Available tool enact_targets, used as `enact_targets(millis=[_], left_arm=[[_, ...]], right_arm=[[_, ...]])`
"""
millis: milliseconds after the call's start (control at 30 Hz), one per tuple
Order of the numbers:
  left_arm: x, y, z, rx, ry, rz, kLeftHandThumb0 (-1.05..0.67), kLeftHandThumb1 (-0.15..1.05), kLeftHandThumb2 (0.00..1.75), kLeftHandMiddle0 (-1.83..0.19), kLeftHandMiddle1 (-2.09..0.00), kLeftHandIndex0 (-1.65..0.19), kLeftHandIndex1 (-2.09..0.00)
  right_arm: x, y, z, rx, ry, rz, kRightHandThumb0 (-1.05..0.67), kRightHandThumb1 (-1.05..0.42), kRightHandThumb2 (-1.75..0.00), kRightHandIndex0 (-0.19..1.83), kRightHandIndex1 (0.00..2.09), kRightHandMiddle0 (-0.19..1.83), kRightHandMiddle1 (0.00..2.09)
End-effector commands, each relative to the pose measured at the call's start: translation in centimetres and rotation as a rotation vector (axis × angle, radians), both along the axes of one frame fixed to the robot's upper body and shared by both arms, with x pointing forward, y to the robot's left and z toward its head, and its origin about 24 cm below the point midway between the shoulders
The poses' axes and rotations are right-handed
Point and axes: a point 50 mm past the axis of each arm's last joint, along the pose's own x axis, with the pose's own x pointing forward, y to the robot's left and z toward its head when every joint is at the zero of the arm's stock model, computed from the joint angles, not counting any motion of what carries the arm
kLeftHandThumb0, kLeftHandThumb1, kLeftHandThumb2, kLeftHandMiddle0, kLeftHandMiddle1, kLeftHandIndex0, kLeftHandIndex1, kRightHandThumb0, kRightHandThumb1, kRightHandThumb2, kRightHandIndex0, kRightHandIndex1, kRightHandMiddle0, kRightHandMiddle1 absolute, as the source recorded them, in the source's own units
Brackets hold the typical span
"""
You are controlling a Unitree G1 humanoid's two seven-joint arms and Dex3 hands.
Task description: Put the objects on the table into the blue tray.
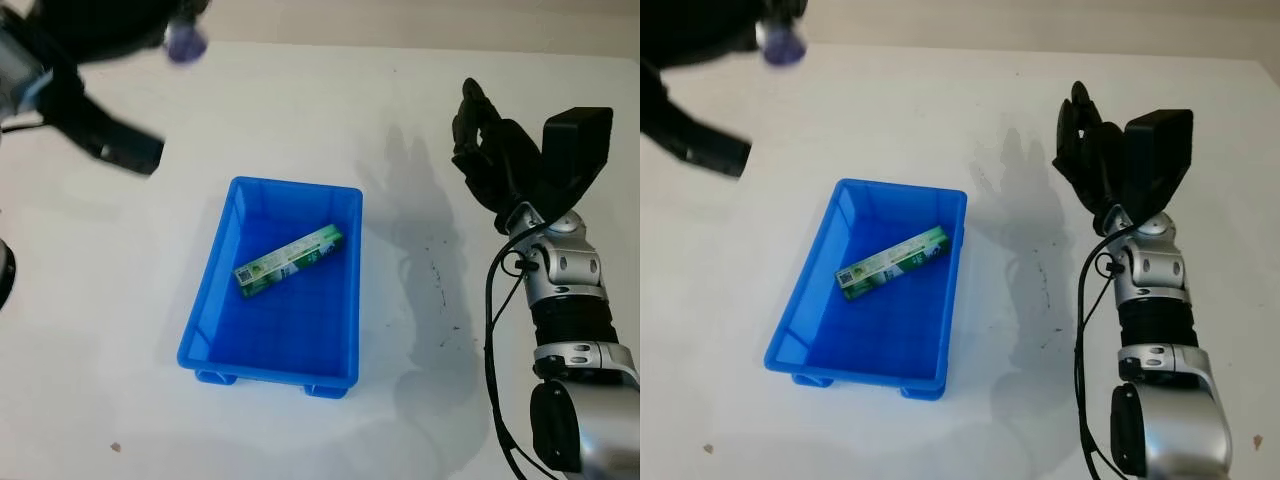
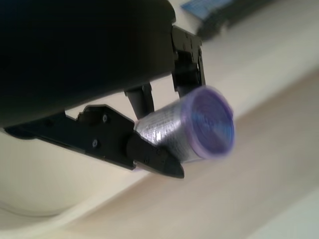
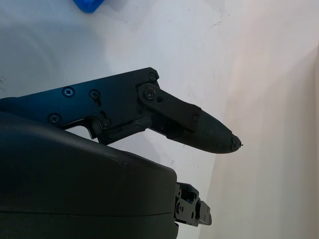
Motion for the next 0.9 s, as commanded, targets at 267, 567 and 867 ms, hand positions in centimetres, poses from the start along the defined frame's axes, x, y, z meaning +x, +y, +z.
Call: enact_targets(millis=[267,567,867], left_arm=[[-3.8,-2.3,1.4,-0.458,0.682,-0.349,-0.2,1.05,0.08,-0.5,-1.4,-0.29,-1.26],[-6.1,-5.2,-3.5,-0.506,1.155,-0.231,-0.22,1.05,0.13,-0.42,-1.49,-0.25,-1.38],[-5.9,-5.4,-7.6,-0.489,1.462,-0.013,-0.22,1.05,0.09,-0.46,-1.44,-0.25,-1.38]], right_arm=[[0.2,0.5,0.7,-0.003,-0.035,-0.001,-0.61,-1.05,-0.85,-0.19,0.0,-0.19,0.0],[0.3,0.7,0.8,0.012,-0.049,0.0,-0.6,-1.05,-0.84,-0.19,0.0,-0.19,0.0],[0.4,0.8,0.7,-0.008,-0.048,-0.008,-0.59,-1.05,-0.84,-0.19,0.0,-0.19,0.0]])
